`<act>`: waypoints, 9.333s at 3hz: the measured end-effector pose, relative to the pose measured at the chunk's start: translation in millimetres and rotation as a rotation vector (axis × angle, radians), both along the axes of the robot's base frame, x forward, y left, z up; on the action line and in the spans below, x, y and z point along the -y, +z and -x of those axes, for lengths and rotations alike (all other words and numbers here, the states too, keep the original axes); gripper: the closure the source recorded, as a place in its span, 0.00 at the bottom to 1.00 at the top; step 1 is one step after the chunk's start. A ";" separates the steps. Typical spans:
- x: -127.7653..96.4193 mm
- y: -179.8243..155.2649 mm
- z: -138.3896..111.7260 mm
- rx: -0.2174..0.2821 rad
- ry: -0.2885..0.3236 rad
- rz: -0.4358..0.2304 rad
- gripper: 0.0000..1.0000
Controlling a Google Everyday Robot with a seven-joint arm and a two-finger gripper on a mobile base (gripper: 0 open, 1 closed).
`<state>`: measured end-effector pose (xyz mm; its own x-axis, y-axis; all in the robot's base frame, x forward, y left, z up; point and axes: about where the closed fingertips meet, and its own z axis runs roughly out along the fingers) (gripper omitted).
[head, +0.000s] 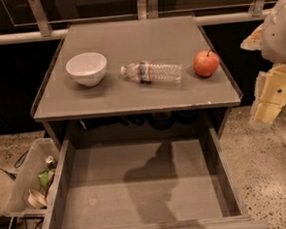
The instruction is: Place water bottle into top drawer
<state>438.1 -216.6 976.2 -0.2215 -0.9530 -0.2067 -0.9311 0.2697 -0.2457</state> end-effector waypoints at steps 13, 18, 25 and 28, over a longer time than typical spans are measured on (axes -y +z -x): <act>-148.9 -67.4 -212.9 0.167 0.386 -0.280 0.00; -133.6 -119.5 -251.5 0.040 0.268 -0.310 0.00; -144.5 -95.9 -227.9 0.018 0.314 -0.344 1.00; -126.1 -13.5 -130.5 0.129 0.352 -0.370 1.00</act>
Offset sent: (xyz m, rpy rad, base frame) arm 0.0125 0.0490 0.0054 -0.0169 -0.0944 0.0409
